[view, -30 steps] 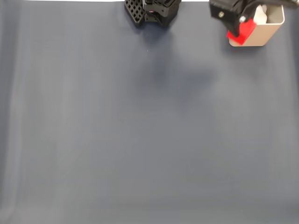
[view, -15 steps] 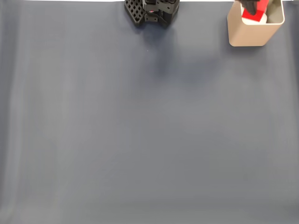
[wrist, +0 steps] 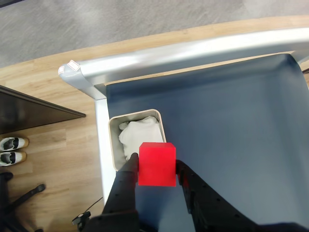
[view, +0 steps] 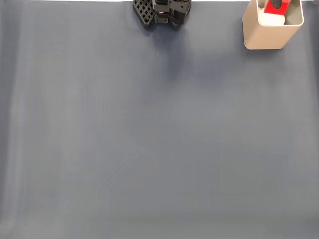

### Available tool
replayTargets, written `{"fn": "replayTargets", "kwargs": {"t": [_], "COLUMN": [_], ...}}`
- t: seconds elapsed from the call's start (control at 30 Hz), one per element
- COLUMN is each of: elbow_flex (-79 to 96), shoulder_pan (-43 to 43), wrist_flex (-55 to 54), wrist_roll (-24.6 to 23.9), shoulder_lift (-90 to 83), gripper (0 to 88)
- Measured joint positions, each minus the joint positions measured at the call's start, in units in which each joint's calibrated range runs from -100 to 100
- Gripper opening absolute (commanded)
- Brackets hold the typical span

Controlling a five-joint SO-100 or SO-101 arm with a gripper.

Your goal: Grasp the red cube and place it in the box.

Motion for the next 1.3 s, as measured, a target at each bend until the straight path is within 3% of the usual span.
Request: {"fn": "replayTargets", "kwargs": {"t": [0.57,1.3], "elbow_flex": [0.0,0.0], "shoulder_pan": [-2.56,-8.12], "wrist_flex": [-5.28,-6.17], "wrist_roll": [2.0,0.98], "shoulder_lift": [5.17,5.62], "gripper": [0.8,1.1]}}
